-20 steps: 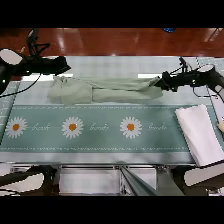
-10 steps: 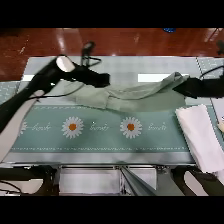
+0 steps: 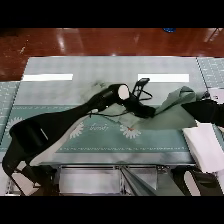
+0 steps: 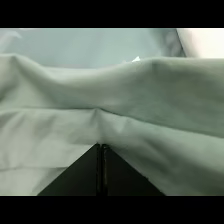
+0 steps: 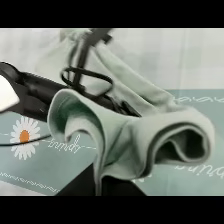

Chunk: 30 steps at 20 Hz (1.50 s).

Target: Fold the shirts.

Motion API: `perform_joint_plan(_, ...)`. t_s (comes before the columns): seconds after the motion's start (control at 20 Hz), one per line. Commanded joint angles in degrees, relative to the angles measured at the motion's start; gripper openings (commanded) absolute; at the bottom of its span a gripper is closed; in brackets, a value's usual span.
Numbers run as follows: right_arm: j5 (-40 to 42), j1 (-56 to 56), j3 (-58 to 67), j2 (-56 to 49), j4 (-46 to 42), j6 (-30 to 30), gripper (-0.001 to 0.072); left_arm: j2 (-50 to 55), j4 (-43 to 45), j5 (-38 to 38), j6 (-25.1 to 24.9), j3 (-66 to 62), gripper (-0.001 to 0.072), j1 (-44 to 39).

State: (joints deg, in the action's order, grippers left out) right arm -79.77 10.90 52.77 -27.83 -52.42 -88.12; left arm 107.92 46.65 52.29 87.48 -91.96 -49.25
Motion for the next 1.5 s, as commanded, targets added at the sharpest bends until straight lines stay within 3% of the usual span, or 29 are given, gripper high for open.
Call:
perform_joint_plan(0.0, -0.6, 0.0, -0.2, 0.1, 1.0, -0.7, 0.002, 1.1, -1.7, 3.7, 1.0, -1.5, 0.0016, 0.1)
perform_joint_plan(0.25, 2.9, -0.1, -0.2, -5.1, 10.4, 4.0, 0.002, -6.3, -0.3, 11.5, 0.9, -1.6, 0.0016, 19.8)
perform_joint_plan(0.45, 7.4, -0.1, -0.2, -13.1, 20.2, 10.5, 0.002, -19.4, 1.8, 12.5, 0.9, 0.1, 0.0016, 36.5)
perform_joint_plan(0.6, 13.5, -8.3, 3.1, -22.1, 20.5, 13.2, 0.0019, -32.5, 5.1, 12.5, 0.4, 4.6, 0.0016, 45.0)
perform_joint_plan(0.8, 21.8, -21.9, 12.5, -39.4, 19.5, 13.6, 0.002, -52.1, 13.5, 12.4, 0.2, 16.1, 0.0016, 49.0)
perform_joint_plan(0.95, 24.0, -28.5, 22.5, -53.7, 19.3, 13.5, 0.002, -65.8, 13.9, 12.3, 1.2, 27.9, 0.0016, 48.9)
perform_joint_plan(1.25, 26.4, -34.0, 37.5, -73.5, 19.3, 10.6, 0.002, -80.7, 13.8, 12.3, 6.4, 46.0, 0.0016, 48.9)
perform_joint_plan(1.3, 27.9, -34.2, 38.8, -75.2, 19.5, 10.0, 0.0052, -81.1, 13.3, 12.3, 6.5, 47.6, 0.0016, 48.9)
perform_joint_plan(1.35, 29.1, -34.2, 39.8, -76.5, 19.7, 9.1, 0.0207, -81.1, 12.9, 12.2, 6.5, 49.0, 0.0016, 48.9)
perform_joint_plan(1.4, 28.5, -34.2, 40.7, -77.4, 19.9, 9.2, 0.0423, -81.0, 12.7, 11.7, 6.5, 50.3, 0.0016, 48.9)
perform_joint_plan(1.45, 27.1, -34.1, 41.4, -77.6, 19.8, 9.6, 0.0415, -80.8, 12.7, 11.2, 6.5, 51.5, 0.0016, 48.9)
